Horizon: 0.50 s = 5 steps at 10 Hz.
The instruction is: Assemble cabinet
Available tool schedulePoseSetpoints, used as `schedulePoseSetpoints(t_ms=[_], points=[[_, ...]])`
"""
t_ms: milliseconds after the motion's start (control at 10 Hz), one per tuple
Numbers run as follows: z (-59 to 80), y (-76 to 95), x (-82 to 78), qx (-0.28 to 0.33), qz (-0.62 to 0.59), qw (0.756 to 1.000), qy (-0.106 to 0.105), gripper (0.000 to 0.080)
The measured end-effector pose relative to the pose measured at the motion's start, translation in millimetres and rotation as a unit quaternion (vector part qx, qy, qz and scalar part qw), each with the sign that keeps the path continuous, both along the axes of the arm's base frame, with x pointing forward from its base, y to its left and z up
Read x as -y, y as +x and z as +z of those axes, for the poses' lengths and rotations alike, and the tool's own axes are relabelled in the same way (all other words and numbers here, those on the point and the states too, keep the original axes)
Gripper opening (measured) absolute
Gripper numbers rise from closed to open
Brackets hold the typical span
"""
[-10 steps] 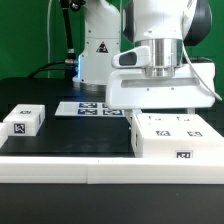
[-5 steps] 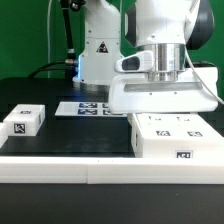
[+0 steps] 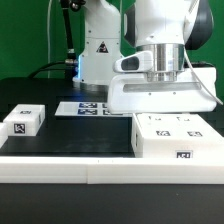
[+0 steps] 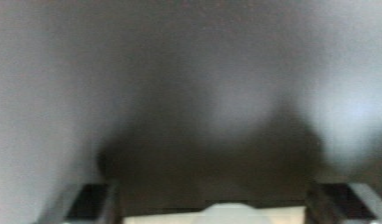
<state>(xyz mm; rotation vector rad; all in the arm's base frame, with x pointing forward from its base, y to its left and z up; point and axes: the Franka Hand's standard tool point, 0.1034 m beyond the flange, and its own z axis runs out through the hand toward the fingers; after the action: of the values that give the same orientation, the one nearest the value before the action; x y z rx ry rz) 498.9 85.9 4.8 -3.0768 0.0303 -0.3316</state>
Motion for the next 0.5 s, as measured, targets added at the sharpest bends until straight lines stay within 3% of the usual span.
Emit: schedulePoseSetpoints(t_ms=[100, 200, 300, 400, 500], points=[[0.0, 0.0, 0.1, 0.000, 0.001, 1.000, 0.000, 0.0400], [-0.4, -0.6, 0.2, -0.001, 0.002, 1.000, 0.000, 0.0218], [-0.6, -1.0, 0.0, -0.001, 0.003, 1.000, -0.001, 0.0090], [-0.6, -1.2, -0.5, -0.001, 0.003, 1.000, -0.001, 0.0017], [-0.7, -1.3, -0.5, -0.001, 0.003, 1.000, -0.001, 0.0017]])
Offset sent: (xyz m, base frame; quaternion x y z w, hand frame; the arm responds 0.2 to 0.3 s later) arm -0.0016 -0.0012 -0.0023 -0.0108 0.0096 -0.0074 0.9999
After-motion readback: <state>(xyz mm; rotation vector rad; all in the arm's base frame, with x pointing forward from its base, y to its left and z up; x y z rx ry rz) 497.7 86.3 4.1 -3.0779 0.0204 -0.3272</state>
